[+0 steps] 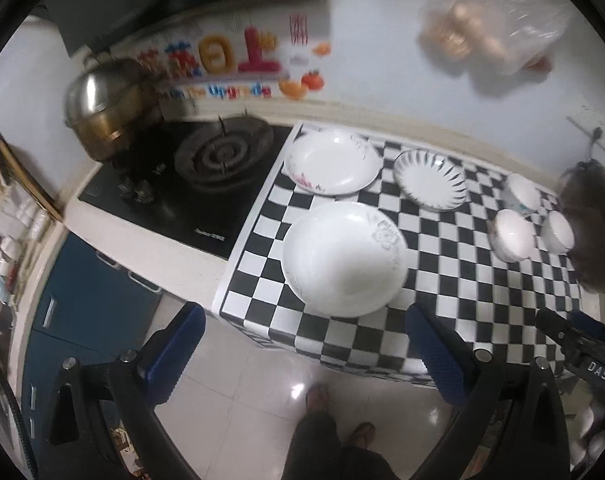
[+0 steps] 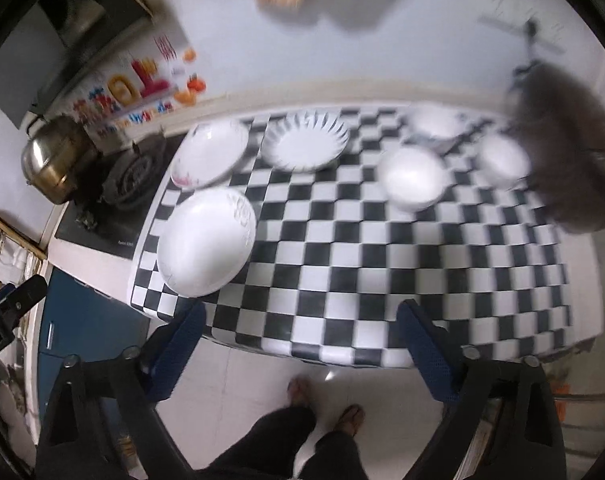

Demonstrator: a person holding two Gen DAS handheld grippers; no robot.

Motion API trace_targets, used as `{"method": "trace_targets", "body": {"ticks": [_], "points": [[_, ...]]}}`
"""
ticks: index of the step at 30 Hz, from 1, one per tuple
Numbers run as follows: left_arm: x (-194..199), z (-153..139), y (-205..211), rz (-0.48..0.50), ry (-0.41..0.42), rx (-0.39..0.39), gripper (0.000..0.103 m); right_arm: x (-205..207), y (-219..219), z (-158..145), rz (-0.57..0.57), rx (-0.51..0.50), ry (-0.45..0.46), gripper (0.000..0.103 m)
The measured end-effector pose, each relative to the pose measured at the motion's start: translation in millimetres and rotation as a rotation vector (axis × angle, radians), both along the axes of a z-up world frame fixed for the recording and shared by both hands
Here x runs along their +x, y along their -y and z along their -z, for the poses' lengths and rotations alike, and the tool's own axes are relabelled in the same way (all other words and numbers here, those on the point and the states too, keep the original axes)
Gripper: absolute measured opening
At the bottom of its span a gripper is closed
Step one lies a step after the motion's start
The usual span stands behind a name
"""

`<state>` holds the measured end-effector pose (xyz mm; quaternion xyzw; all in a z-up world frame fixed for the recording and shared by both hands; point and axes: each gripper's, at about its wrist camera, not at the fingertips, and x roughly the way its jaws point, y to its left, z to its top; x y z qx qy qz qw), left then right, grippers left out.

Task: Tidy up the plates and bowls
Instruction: 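Lower both grippers onto the large grey-flower plate and close them on its rim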

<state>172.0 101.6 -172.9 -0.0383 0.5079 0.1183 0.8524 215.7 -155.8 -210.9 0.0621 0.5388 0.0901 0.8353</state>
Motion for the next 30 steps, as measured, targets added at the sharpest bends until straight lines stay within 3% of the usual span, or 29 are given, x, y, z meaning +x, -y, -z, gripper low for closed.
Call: {"method": "trace_targets", "body": {"ticks": [10,16,18,25,27,30], "points": [[130,126,-72,0.064,-0.263,-0.143,0.096,123,-66,110,-0.001,0.109,-0.243,0.091],[179,181,-100,0.122,-0.378,-0.197,0.076,169,-99,176,0.015,0.147,-0.407,0.076],[189,197,-104,0.143,-0.42,-0.22,0.061,179,-109,191,0.013,0.15,-0.442,0.069],[206,225,-107,0.201,-0.498,-0.309,0.042,203,-134,221,0.005,0.16,-0.534,0.058],[206,231,-104,0.217,-0.52,-0.324,0.032,207,-136,228,0.004,0.159,-0.563,0.046],[202,231,-99,0.23,-0.516,-0.34,0.029,209,-139,236,-0.016,0.14,-0.592,0.037]]}}
